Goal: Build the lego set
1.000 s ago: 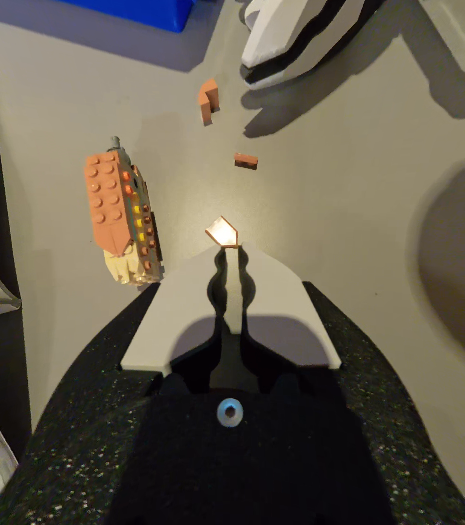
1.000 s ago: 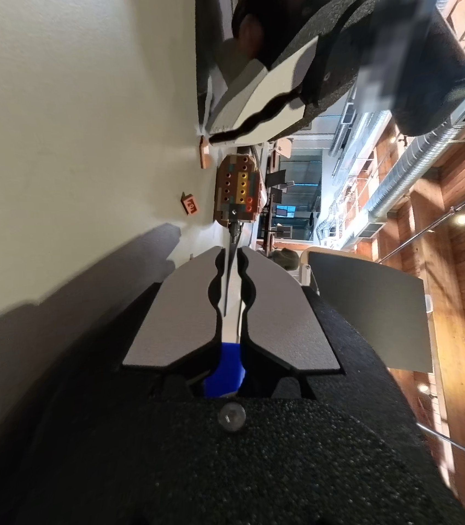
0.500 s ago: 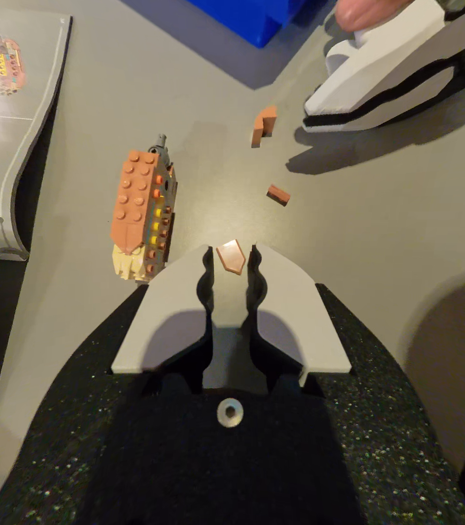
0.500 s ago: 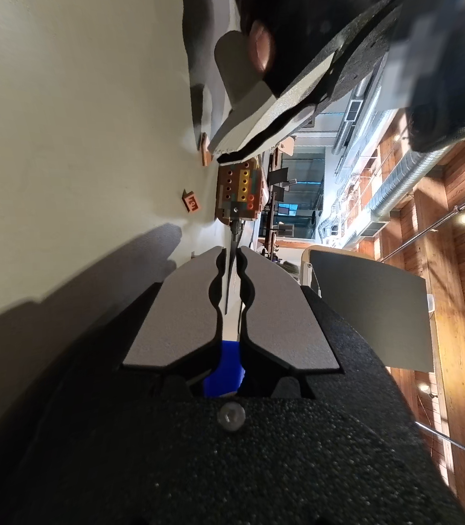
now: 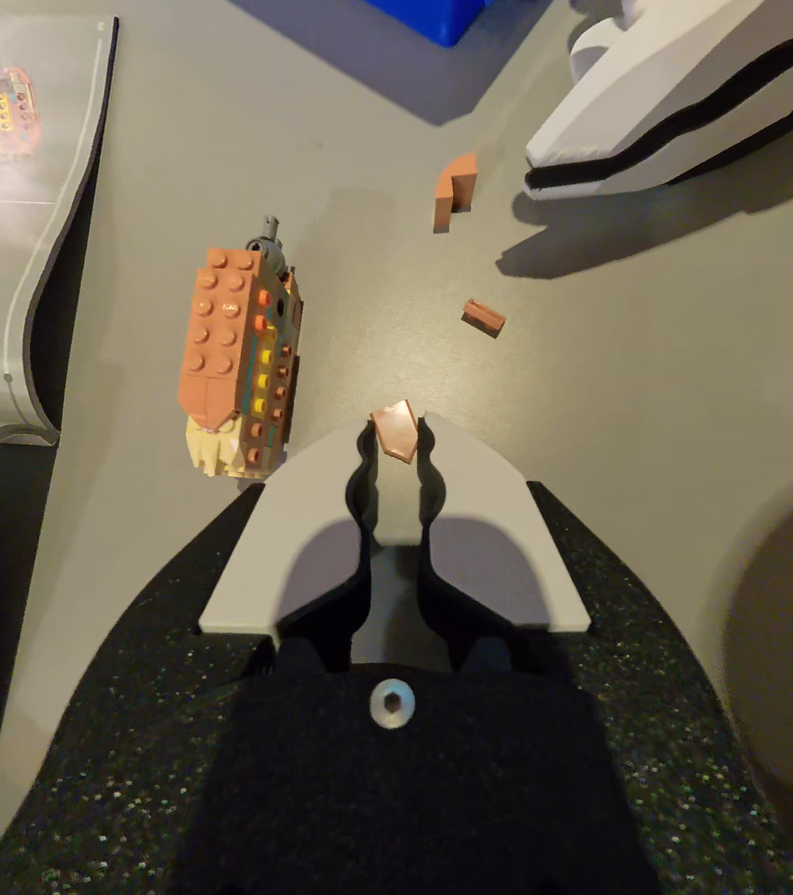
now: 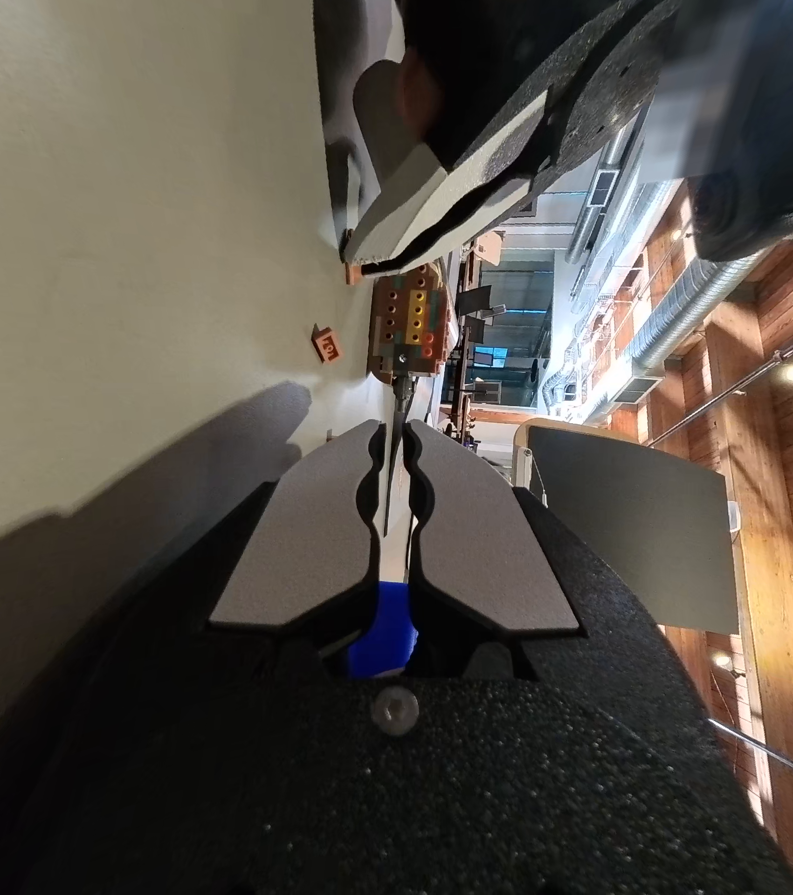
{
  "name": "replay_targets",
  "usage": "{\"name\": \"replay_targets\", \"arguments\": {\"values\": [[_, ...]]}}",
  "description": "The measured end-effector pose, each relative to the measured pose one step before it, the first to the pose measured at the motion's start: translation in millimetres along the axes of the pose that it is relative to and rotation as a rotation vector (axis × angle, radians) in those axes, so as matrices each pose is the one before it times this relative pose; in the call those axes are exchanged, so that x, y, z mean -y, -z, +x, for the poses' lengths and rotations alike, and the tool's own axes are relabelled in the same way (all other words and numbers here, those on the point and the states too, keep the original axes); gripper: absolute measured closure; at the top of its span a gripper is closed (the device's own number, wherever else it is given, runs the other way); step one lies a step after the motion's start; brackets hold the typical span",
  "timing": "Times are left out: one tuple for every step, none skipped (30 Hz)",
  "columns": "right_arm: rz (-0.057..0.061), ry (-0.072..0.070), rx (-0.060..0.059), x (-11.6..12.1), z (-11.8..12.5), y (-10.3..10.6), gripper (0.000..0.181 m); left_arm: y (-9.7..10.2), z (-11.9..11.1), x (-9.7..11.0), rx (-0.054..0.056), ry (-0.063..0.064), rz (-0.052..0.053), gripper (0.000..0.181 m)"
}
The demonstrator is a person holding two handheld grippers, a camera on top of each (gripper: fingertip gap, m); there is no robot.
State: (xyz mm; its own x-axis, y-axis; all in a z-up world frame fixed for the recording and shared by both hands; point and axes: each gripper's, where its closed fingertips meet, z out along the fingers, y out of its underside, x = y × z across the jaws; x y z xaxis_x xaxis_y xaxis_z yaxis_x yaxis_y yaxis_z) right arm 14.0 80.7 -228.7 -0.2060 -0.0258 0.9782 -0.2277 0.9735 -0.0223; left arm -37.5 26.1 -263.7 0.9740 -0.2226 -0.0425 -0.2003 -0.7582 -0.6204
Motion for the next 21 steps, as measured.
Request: {"name": "replay_targets", "arguments": {"values": [[0.0005,-0.0006,-0.0004,0.09,0.09,0.08,0.175,-0.01,-0.19,0.01,-0.0075,-0.0026,0.0016,0.165],[-0.0003,-0.0002,-0.0005,-0.04,0.04,0.02,0.175,0.05,0.01,-0.16,-0.0071,-0.0073,0.0024,0.165],[-0.0005,-0.0004,-0.0002,-0.19,0.11,-0.01,0.175,0.16,-0.04,-0.11,-0.0071,-0.0069,0.0031,0.165],[-0.0003,-0.0007,0.0002,-0.13,-0.08,0.04,0.175,0.14,-0.02,-0.07,-0.0096,-0.0028,0.0037,0.165],[0.0,-0.0003,-0.0004,0.0,0.13,0.02,0.175,0.14,0.2,0.0,-0.0115,-0.001,0.0052,0.165],[0.0003,0.0007,-0.0006,0.05,0.01,0.06,0.175,0.24,0.26,-0.08,-0.0125,-0.0028,0.0057,0.165],[0.0003,0.0006,-0.0004,0.04,0.0,-0.04,0.174,0.21,-0.06,-0.01,-0.0103,-0.0004,0.006,0.165],[0.0004,0.0002,-0.0003,0.16,-0.06,0.03,0.174,0.19,-0.03,-0.17,-0.0106,0.0055,0.0048,0.165],[0.0005,0.0,0.0002,0.09,-0.14,0.04,0.174,0.36,-0.12,-0.07,-0.0101,0.0044,0.0037,0.165],[0.0001,-0.0003,0.0005,-0.01,-0.07,-0.1,0.174,0.25,-0.5,-0.29,-0.0066,0.0013,0.0025,0.165],[-0.0001,-0.0011,0.0,-0.11,-0.08,0.03,0.174,0.25,-0.42,-0.18,-0.0053,-0.0003,0.0016,0.165],[0.0003,-0.0014,-0.0003,-0.08,0.15,-0.05,0.174,0.25,-0.1,-0.19,-0.0063,-0.0004,0.0012,0.165],[0.0001,-0.0011,0.0,-0.08,-0.08,0.01,0.174,0.13,0.25,-0.04,-0.0082,-0.0012,0.0016,0.165],[-0.0001,-0.0005,-0.0001,-0.03,0.0,-0.09,0.174,0.17,0.19,0.08,-0.0067,-0.0007,0.0018,0.165],[0.0003,-0.0007,-0.0002,0.04,-0.02,-0.02,0.174,0.13,-0.03,-0.06,-0.006,-0.0006,0.0008,0.165],[0.0005,-0.0009,-0.0001,-0.03,0.04,0.01,0.174,0.25,0.21,0.31,-0.0061,-0.0023,0.0022,0.165],[0.0002,-0.001,0.0002,0.03,0.0,0.01,0.174,0.38,0.12,0.4,-0.0058,-0.0011,0.0039,0.165],[0.0005,-0.0011,0.0002,0.06,-0.1,-0.04,0.174,0.45,0.12,0.64,-0.0058,0.0008,0.0037,0.165],[0.0006,-0.0007,0.0,-0.02,0.05,0.0,0.174,0.51,0.26,0.59,-0.0064,-0.0006,0.0042,0.165],[0.0004,-0.0007,-0.0003,0.05,-0.01,-0.03,0.174,0.6,0.32,0.65,-0.0061,-0.0011,0.0046,0.165],[0.0006,-0.001,0.0002,0.1,-0.02,0.07,0.174,0.63,0.32,0.63,-0.0062,-0.0002,0.0046,0.165]]}}
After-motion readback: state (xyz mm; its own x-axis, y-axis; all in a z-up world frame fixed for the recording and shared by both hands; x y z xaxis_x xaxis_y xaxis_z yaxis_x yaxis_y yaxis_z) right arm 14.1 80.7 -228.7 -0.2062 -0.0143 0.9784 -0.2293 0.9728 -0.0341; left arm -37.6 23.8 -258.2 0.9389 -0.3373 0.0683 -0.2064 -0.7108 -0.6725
